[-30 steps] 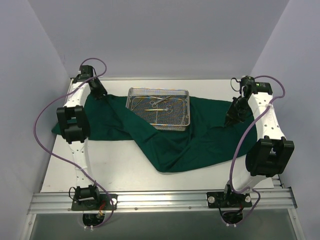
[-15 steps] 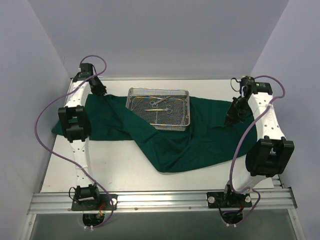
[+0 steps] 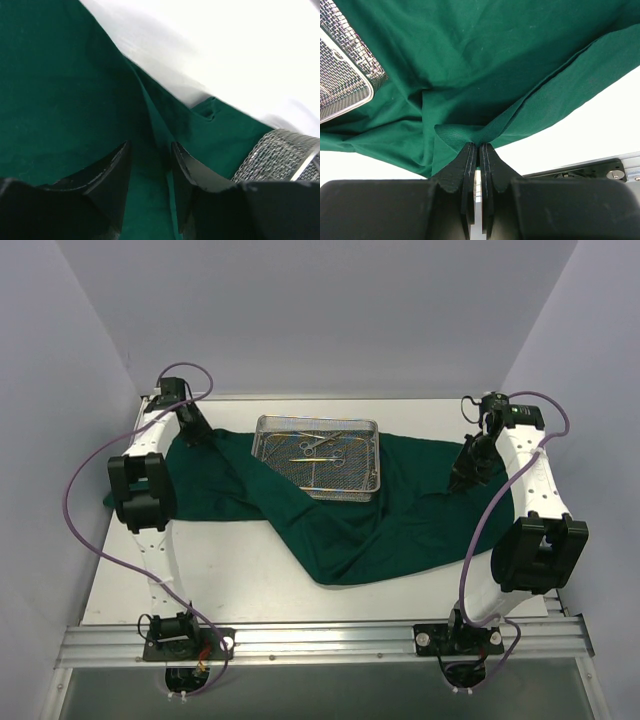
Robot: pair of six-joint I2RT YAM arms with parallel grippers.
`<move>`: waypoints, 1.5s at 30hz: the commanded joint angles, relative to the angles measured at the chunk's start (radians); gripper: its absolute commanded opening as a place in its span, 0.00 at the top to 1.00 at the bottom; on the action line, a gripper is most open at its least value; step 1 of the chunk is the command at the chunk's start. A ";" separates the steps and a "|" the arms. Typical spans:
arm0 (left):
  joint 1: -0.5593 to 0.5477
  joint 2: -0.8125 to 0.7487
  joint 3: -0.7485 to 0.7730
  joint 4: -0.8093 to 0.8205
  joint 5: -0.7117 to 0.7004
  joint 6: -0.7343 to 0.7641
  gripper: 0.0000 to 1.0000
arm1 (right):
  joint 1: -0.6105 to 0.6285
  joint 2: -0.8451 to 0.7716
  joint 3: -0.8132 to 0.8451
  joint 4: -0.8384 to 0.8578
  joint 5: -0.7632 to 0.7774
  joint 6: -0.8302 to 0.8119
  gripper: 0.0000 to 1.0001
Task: Open and lay out the surgical kit
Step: Open the surgical kit at the center of the board.
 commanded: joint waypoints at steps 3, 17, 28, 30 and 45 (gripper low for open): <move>0.001 -0.052 0.008 0.086 -0.005 0.007 0.53 | -0.005 -0.010 -0.003 -0.025 -0.003 -0.006 1.00; 0.001 0.068 0.156 0.029 0.024 -0.010 0.56 | -0.005 -0.006 0.000 -0.028 0.005 -0.013 1.00; 0.001 0.066 0.145 0.015 0.027 -0.001 0.63 | -0.006 -0.007 0.000 -0.025 0.005 -0.012 1.00; -0.001 0.068 0.145 0.017 0.029 -0.002 0.64 | -0.008 -0.006 0.000 -0.025 0.005 -0.012 1.00; 0.001 0.002 0.157 -0.098 -0.011 0.057 0.98 | -0.011 0.081 0.155 -0.035 -0.001 -0.016 1.00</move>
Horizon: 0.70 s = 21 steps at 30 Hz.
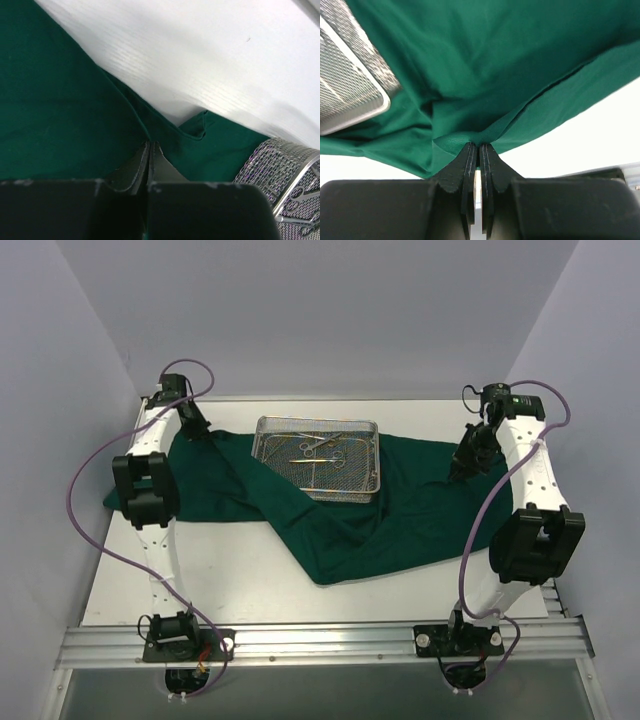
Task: Open and lay out the surgical kit
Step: Open the surgical kit at the center of the board.
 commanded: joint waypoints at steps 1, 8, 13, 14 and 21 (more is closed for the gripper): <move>0.000 -0.100 0.010 -0.095 -0.045 0.040 0.98 | -0.013 0.047 0.114 -0.034 0.009 -0.021 1.00; -0.014 -0.390 -0.249 -0.227 -0.094 -0.030 0.98 | -0.016 0.108 0.156 -0.019 0.043 -0.030 1.00; -0.028 -0.616 -0.490 -0.231 -0.097 -0.061 0.98 | -0.016 0.101 0.107 0.010 0.045 -0.050 1.00; -0.028 -0.684 -0.551 -0.244 -0.102 -0.061 0.98 | -0.014 0.090 0.096 0.015 0.051 -0.053 1.00; -0.025 -1.039 -0.812 -0.402 -0.154 -0.131 0.98 | -0.011 0.033 0.006 0.006 0.071 -0.058 1.00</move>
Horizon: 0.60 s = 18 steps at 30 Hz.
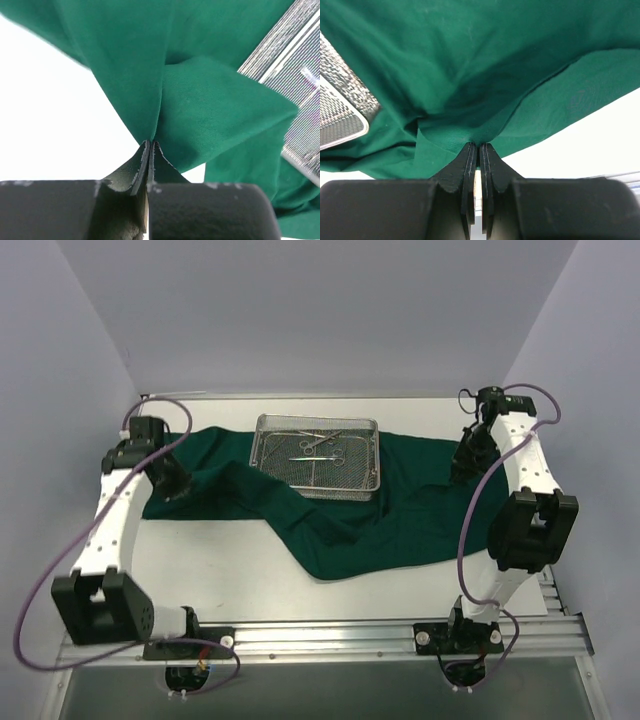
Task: Open and lay out the surgical kit
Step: Open the surgical kit at the center of the board.
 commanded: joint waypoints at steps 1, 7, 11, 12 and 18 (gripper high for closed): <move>0.002 -0.182 -0.106 -0.136 -0.037 -0.057 0.98 | -0.001 -0.080 -0.043 -0.036 0.017 -0.008 1.00; 0.005 -0.479 -0.255 -0.260 -0.046 -0.119 0.98 | -0.002 -0.131 -0.086 -0.080 0.018 -0.002 1.00; 0.006 -0.641 -0.298 -0.343 -0.037 -0.143 0.98 | -0.004 -0.185 -0.132 -0.126 0.009 -0.005 1.00; 0.006 -0.666 -0.307 -0.362 -0.035 -0.151 0.98 | -0.004 -0.194 -0.157 -0.132 0.004 -0.007 1.00; 0.006 -0.818 -0.318 -0.573 -0.043 -0.171 0.98 | -0.012 -0.304 -0.227 -0.165 0.003 -0.015 1.00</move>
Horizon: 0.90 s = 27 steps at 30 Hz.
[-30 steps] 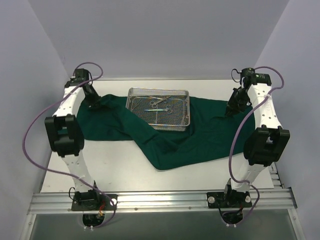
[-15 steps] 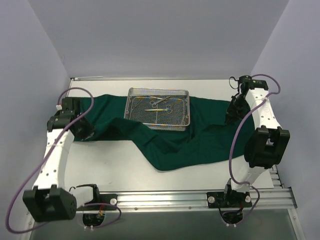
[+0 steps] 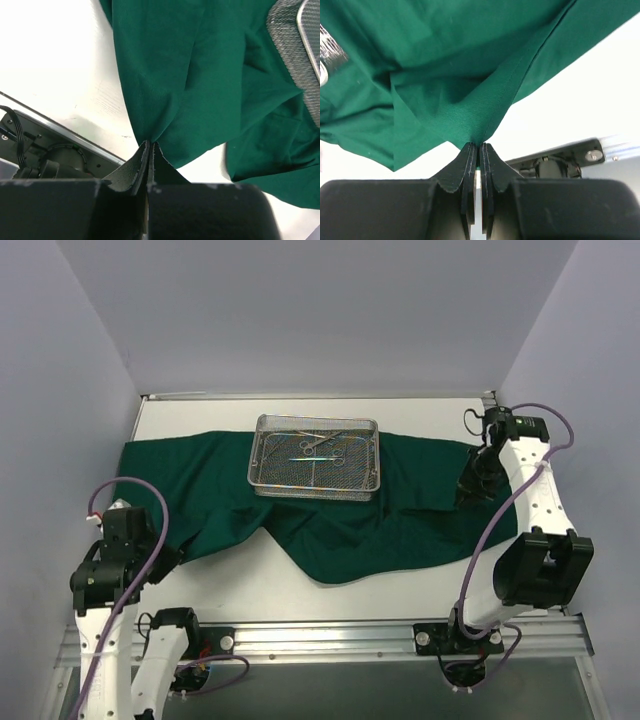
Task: Open and lay out the surgical kit
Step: Open the surgical kit at the center of the board.
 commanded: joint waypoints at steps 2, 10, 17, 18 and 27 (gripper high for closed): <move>0.003 -0.083 0.040 -0.245 -0.019 -0.030 0.98 | -0.010 -0.120 -0.061 -0.080 -0.025 -0.012 1.00; 0.003 -0.086 0.074 -0.349 -0.003 -0.018 0.78 | -0.004 -0.258 -0.258 -0.081 -0.124 -0.018 1.00; 0.003 0.036 0.155 -0.245 0.117 0.079 0.63 | 0.045 -0.344 -0.246 -0.081 -0.177 -0.049 0.70; 0.003 0.058 0.186 -0.196 0.116 0.095 0.61 | 0.062 -0.335 -0.208 -0.080 -0.174 -0.054 0.60; 0.005 0.536 0.394 0.246 0.162 0.157 0.68 | 0.091 -0.006 0.219 0.083 -0.134 -0.020 0.26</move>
